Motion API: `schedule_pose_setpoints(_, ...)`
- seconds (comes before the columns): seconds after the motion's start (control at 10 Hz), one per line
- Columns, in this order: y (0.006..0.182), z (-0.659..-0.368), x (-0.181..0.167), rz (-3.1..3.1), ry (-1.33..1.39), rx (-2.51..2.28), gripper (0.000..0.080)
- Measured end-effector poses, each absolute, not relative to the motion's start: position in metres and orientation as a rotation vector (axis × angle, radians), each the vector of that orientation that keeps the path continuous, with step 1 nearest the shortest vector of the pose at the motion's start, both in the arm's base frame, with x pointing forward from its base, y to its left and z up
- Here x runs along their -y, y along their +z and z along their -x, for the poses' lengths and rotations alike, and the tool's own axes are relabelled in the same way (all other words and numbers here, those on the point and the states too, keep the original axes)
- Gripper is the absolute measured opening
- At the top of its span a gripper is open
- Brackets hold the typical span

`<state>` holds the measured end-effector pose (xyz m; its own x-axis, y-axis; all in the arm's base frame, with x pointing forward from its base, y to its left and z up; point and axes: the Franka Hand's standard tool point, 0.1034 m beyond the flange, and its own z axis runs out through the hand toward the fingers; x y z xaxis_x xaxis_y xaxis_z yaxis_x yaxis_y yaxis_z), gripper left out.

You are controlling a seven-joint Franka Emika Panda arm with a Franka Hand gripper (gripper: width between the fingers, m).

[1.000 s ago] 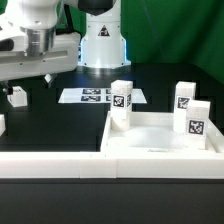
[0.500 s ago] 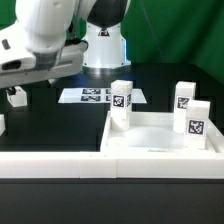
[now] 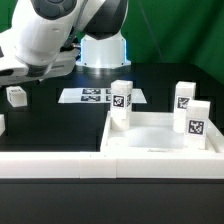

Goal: Assemble square table

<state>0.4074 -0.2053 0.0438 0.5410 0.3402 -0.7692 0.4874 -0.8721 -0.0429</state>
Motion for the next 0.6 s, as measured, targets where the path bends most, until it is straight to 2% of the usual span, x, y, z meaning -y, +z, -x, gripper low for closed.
schedule_pose_setpoints(0.2,0.041,-0.413,0.206,-2.603,-1.194,-0.673,0.0649)
schedule_pose_setpoints(0.3,0.027,-0.392,0.180,-2.619,-1.120,-0.609,0.0649)
schedule_pose_setpoints(0.4,0.021,-0.370,0.172,-2.640,-1.147,-0.591,0.0649)
schedule_pose_setpoints(0.6,0.017,-0.363,0.178,-2.678,-1.222,-0.344,0.0649)
